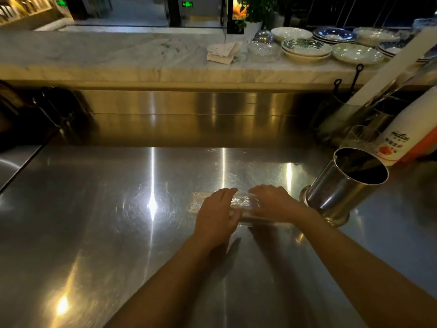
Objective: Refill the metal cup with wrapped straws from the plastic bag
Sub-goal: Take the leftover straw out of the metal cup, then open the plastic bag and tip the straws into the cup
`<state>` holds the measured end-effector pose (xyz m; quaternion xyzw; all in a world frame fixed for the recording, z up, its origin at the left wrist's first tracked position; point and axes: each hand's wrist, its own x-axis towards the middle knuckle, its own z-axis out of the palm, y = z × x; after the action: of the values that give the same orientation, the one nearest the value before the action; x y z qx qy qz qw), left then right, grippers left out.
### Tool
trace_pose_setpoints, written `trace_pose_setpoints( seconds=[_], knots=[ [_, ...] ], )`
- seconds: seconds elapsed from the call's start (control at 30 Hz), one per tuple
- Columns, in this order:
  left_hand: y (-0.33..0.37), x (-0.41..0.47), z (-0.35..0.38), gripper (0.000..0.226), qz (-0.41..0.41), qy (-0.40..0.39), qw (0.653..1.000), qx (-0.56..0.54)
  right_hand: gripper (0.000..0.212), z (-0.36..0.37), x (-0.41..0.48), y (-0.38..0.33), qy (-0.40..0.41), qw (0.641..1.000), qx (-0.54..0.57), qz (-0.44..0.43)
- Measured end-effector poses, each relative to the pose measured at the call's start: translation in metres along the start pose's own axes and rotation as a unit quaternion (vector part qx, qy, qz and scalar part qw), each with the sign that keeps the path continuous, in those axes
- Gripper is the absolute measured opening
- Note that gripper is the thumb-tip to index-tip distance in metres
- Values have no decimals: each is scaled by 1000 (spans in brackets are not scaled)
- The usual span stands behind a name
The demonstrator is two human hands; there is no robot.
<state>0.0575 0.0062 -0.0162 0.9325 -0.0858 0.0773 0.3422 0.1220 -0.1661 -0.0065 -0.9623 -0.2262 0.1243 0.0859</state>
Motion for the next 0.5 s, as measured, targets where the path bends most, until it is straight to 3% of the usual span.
trace_pose_setpoints(
  seconds=[0.13, 0.23, 0.37, 0.5],
  knots=[
    [-18, 7, 4, 57, -2, -80, 996, 36, 66, 20, 3, 4, -32, 999, -19, -4],
    [-29, 0, 8, 54, 4, -96, 990, 103, 61, 25, 0, 6, 22, 999, -22, -25],
    [-27, -3, 5, 49, 40, -46, 986, 153, 55, 27, 1, 1, 79, 993, -70, -62],
    [-23, 1, 1, 41, 66, 24, 980, 187, 53, 26, -4, -13, 190, 969, -129, -89]
  ],
)
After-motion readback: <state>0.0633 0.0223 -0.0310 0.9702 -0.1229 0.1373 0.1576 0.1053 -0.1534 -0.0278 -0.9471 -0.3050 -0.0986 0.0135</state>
